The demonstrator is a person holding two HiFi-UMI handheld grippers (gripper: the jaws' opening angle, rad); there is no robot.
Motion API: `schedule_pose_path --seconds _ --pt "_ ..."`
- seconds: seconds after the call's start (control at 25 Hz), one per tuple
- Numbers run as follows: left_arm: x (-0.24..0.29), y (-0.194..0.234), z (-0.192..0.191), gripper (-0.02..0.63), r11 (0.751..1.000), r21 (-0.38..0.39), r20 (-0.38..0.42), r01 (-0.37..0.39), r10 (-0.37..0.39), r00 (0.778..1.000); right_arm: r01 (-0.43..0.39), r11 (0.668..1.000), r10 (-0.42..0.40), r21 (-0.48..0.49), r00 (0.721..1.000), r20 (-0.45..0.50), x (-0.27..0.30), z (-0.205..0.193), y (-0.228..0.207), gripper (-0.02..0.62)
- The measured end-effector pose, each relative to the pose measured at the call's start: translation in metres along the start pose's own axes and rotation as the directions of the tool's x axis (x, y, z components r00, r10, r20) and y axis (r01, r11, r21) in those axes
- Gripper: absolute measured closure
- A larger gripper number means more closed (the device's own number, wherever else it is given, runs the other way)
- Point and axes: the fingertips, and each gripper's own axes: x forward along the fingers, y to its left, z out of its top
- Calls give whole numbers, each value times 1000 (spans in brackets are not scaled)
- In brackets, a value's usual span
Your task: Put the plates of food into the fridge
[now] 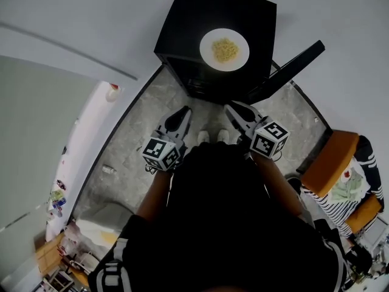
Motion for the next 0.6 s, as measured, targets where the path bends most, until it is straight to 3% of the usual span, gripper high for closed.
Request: schedule_pose_path --seconds 0.36,0.6 --pt "0 8 2 569 1000 -9 7 10 -10 1000 -32 984 16 175 996 91 17 15 3 560" --pt "1 15 2 568 1000 -7 1 11 -11 1000 -64 952 17 298 987 158 27 26 1 511"
